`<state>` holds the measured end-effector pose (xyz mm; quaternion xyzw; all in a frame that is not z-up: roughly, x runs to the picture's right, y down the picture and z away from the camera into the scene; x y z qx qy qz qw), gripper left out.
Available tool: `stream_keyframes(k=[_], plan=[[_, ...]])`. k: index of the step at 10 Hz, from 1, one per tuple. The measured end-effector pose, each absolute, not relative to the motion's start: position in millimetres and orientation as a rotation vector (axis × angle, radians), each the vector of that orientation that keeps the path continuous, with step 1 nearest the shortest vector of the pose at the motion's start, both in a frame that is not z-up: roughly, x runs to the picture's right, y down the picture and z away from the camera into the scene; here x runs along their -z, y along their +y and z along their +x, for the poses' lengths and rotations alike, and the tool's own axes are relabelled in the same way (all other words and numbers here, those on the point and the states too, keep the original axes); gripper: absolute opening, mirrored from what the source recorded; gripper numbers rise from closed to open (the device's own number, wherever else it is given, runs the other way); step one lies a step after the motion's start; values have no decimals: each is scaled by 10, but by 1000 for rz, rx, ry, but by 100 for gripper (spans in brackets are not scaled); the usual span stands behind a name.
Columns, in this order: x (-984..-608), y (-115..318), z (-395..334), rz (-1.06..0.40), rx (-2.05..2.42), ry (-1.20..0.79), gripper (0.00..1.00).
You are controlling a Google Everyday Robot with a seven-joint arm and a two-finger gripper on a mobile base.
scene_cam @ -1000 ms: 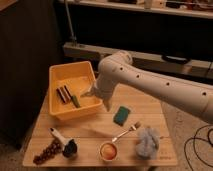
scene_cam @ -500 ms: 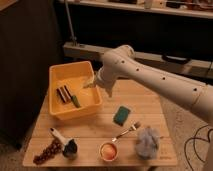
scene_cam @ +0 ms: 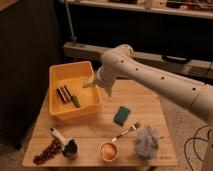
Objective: Wipe table surface with eraser
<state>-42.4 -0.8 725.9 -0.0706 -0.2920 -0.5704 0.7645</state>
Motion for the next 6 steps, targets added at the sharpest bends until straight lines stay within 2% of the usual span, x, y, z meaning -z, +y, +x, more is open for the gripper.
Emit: stream_keyframes(k=[2, 6], plan=[[-7292, -150, -447, -129, 1295, -631, 80], [-7436, -720, -883, -50, 1478, -619, 80]])
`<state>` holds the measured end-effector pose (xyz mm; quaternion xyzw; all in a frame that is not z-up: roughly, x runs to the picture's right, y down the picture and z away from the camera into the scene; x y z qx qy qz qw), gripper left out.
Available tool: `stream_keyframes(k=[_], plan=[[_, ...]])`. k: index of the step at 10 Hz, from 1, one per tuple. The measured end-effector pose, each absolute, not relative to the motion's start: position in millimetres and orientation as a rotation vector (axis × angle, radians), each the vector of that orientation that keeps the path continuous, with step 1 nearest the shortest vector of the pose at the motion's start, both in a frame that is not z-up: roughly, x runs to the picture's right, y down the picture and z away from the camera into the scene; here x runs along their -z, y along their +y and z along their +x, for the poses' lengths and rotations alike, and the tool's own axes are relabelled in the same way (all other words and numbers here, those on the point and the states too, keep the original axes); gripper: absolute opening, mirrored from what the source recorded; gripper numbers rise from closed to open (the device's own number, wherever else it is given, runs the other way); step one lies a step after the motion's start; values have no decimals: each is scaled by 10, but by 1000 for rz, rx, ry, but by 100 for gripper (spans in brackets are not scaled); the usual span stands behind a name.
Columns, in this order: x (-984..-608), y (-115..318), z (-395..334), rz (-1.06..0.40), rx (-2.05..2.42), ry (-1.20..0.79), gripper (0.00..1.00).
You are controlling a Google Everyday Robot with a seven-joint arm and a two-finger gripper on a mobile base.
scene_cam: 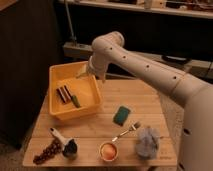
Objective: Wipe table surface with eraser
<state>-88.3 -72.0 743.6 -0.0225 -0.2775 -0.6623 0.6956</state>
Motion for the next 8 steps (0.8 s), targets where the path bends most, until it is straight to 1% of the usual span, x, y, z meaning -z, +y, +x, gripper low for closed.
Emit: stream_keyframes(k=[2, 4, 8], plan=[[-7495, -878, -1122, -34, 1557, -615, 80], [-7599, -914, -1255, -46, 1598, -621, 80], [-8073, -811, -1538, -107, 1621, -632, 80]])
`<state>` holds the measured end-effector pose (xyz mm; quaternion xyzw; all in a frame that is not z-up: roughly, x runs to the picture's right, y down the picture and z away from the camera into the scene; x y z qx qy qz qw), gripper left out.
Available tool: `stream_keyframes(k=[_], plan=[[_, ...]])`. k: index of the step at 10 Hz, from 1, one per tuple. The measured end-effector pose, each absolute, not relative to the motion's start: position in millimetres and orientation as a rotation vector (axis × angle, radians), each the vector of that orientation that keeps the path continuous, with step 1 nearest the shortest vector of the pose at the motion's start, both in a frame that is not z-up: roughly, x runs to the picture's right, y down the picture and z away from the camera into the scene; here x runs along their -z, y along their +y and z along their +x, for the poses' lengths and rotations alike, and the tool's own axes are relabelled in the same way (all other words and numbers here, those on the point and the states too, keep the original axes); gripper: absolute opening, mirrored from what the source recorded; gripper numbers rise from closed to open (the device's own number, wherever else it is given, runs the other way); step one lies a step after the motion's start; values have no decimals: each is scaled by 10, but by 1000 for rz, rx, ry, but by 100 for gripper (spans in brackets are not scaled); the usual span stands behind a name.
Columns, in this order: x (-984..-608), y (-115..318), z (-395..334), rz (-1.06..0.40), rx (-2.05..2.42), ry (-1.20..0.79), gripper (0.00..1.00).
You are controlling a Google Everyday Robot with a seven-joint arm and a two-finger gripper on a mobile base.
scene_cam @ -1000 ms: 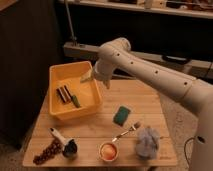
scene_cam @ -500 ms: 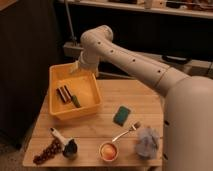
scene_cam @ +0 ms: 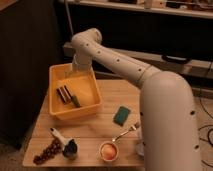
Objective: Wipe table surface with eraser
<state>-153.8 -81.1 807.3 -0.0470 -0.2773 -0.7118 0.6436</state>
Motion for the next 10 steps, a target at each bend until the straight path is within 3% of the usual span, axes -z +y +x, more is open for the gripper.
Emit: stream_keyframes(k=[10], plan=[[-8483, -615, -2146, -140, 1603, -739, 80]])
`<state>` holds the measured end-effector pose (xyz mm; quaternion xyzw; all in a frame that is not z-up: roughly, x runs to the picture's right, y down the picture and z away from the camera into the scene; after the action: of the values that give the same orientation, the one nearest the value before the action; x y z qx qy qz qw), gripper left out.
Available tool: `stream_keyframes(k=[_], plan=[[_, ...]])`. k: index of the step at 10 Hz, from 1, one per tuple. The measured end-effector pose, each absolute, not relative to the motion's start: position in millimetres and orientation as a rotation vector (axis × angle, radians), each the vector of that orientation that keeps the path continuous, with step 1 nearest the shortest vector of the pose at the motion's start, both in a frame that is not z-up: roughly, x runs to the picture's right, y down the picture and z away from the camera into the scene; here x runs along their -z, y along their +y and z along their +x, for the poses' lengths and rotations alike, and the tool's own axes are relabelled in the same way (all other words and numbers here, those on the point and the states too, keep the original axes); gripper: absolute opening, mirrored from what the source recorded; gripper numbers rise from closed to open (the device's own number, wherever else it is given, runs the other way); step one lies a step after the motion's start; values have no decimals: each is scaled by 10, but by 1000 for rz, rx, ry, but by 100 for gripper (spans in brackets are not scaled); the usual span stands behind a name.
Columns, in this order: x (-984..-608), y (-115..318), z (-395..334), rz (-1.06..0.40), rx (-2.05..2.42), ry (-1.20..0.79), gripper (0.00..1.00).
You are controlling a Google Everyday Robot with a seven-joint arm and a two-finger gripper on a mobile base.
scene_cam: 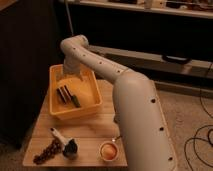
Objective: Wipe table surface with eraser
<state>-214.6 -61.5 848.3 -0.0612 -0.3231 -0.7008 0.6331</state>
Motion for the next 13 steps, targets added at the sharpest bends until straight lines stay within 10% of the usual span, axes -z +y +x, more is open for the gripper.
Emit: stream_keyframes(k=[13], plan=[[-8937, -394, -2351, -126, 1566, -784, 80]])
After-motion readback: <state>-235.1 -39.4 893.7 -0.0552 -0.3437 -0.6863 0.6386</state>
